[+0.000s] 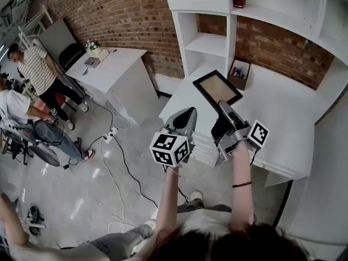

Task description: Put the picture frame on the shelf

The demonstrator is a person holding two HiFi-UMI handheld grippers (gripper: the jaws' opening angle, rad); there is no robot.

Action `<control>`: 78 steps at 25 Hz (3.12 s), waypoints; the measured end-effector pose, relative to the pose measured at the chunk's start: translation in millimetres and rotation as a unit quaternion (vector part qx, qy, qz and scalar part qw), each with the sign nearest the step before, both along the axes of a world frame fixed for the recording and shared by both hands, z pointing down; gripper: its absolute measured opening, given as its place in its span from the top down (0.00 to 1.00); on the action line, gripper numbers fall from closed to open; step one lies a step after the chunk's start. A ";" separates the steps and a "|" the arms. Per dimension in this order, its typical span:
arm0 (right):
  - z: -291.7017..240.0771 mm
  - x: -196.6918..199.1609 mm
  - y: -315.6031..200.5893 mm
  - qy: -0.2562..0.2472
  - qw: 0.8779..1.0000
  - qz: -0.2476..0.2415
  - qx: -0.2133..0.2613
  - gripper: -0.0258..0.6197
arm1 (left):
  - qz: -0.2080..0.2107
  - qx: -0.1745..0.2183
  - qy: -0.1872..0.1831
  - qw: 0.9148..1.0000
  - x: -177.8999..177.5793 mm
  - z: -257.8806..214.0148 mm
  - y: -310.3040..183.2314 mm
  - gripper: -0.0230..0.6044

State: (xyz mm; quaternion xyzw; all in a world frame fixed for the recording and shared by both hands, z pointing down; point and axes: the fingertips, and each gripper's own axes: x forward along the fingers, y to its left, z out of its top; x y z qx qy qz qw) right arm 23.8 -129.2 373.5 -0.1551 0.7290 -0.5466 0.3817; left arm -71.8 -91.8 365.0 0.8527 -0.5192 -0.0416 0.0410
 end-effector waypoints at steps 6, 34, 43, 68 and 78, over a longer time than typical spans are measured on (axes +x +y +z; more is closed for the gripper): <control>4.0 -15.7 -19.1 0.004 1.000 0.009 -0.004 0.85 | 0.008 -0.002 0.001 1.000 -17.8 0.6 -21.0 0.95; 25.9 -28.1 -95.6 0.005 0.999 0.031 -0.017 0.85 | 0.027 -0.014 0.011 0.999 -31.0 23.7 -100.9 0.95; 14.2 -31.0 -157.3 0.007 1.000 0.015 -0.010 0.85 | 0.022 -0.008 0.014 1.000 -23.9 13.7 -157.4 0.95; 15.5 -39.4 -241.0 0.014 1.000 -0.016 -0.020 0.85 | 0.004 -0.016 0.018 1.000 -19.7 16.4 -240.1 0.95; 21.6 -49.2 -267.1 0.009 1.000 -0.006 -0.029 0.85 | 0.004 -0.022 0.022 1.000 -41.2 23.0 -260.9 0.95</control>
